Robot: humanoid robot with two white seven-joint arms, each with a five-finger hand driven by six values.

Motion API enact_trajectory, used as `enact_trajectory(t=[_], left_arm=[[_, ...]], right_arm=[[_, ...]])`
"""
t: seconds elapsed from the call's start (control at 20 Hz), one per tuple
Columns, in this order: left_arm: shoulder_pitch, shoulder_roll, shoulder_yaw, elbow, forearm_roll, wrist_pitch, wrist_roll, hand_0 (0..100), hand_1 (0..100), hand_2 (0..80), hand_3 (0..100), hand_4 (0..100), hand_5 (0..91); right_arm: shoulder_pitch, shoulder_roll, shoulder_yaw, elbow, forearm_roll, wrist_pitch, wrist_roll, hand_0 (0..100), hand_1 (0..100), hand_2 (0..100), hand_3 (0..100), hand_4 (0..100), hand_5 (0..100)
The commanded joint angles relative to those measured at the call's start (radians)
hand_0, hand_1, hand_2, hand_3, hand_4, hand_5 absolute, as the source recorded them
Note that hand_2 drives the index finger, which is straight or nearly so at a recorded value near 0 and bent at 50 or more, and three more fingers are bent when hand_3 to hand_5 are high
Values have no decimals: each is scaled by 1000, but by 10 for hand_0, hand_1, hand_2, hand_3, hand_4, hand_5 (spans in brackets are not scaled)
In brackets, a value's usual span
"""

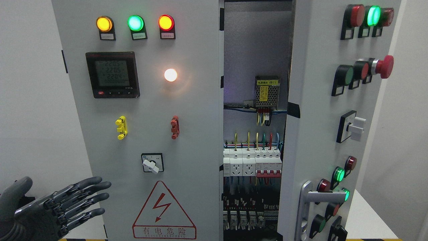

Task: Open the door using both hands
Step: 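Raise the left hand toward the gap beside the partly open door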

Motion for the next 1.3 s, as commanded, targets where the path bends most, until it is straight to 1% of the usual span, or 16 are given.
enact_trajectory(t=[0.0,0.1,0.15,0.3,0.4,0.6,0.75,0.9,1.0,1.1,1.15,1.25], left_arm=[[-254,-64,-272,16,11,35,3,0,0,0,0,42,0],[-366,-75,-377,14,12,35,1,0,0,0,0,42,0],[-406,-73,-416,16,12,35,1,0,0,0,0,42,0],[-486,-67,-493,14,23,35,1,0,0,0,0,42,0],[-557,-69,-554,17,28,41,1,0,0,0,0,42,0],[-683,-79,-667,43,83,68,1,0,0,0,0,43,0],[-822,-83,-796,45,124,84,1,0,0,0,0,43,0],[-920,-89,-888,65,143,84,1,0,0,0,0,43,0],[-992,-115,-943,86,159,85,1,0,0,0,0,43,0],[-1083,-135,-1026,122,201,88,1,0,0,0,0,43,0],[-1117,-148,-1052,129,216,93,3,0,0,0,0,43,0],[-1135,-175,-1059,139,219,122,3,0,0,0,0,43,0]], right_arm=[[0,1,0,0,0,1,-1,0,0,0,0,0,0],[0,1,0,0,0,1,-1,0,0,0,0,0,0],[0,0,2,0,0,1,-1,0,0,0,0,0,0],[0,0,0,0,0,-1,-1,0,0,0,0,0,0],[0,0,0,0,0,-1,-1,0,0,0,0,0,0],[0,0,0,0,0,1,-1,0,0,0,0,0,0],[0,0,0,0,0,1,-1,0,0,0,0,0,0],[0,0,0,0,0,1,-1,0,0,0,0,0,0],[0,0,2,0,0,1,-1,0,0,0,0,0,0],[0,1,0,0,0,1,-1,0,0,0,0,0,0],[0,0,0,0,0,-1,-1,0,0,0,0,0,0],[0,1,0,0,0,1,-1,0,0,0,0,0,0]])
